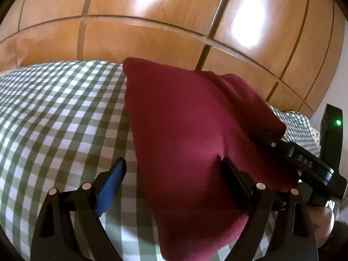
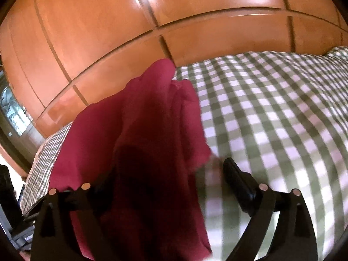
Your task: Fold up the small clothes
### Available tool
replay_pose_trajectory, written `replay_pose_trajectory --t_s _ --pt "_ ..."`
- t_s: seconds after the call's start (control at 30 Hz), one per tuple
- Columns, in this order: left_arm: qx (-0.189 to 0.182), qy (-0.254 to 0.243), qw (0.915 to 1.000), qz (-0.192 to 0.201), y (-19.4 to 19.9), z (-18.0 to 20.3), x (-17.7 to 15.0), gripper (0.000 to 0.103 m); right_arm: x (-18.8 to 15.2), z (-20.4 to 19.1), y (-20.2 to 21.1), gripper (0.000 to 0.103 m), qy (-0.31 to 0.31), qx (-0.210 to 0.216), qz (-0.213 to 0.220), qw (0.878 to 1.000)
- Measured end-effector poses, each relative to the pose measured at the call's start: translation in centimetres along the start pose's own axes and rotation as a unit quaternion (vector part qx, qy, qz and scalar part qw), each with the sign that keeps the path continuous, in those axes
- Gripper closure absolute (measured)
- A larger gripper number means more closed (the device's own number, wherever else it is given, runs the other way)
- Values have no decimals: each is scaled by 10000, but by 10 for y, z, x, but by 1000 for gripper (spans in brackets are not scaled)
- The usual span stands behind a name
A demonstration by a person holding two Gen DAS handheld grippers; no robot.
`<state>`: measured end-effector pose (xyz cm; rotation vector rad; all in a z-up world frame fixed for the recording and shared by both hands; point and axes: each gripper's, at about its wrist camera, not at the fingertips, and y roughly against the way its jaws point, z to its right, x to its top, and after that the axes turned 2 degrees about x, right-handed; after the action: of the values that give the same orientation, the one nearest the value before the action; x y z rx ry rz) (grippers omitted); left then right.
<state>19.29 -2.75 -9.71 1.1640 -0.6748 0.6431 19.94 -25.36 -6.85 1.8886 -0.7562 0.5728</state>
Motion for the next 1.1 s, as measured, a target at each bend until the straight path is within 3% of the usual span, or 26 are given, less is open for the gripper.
replay_pose_trajectory --t_s 0.17,0.33,0.47,0.7,0.87,0.97,1.1 --pt "378 12 9993 -75 3 0 -3 14 -11 11 19 8 -128 -628 23 9979" --pt "680 -213 9974 -82 3 7 -4 14 -13 -6 15 5 283 -1162 -17 9928" --pt "797 -221 9965 102 17 8 -6 11 -19 -7 27 2 319 -1182 218 9922" --pt "1363 -452 9869 735 54 23 -17 4 -31 -16 54 2 443 -1126 631 9906" --pt "1476 -579 9807 1144 77 29 -28 4 -43 -22 73 2 500 -1054 854 9895" --pt "1389 -585 9812 1205 85 27 -33 4 -51 -29 84 2 593 -1041 1012 9876" --pt "1622 -546 9755 1382 96 25 -41 4 -62 -38 95 2 787 -1055 1200 9840"
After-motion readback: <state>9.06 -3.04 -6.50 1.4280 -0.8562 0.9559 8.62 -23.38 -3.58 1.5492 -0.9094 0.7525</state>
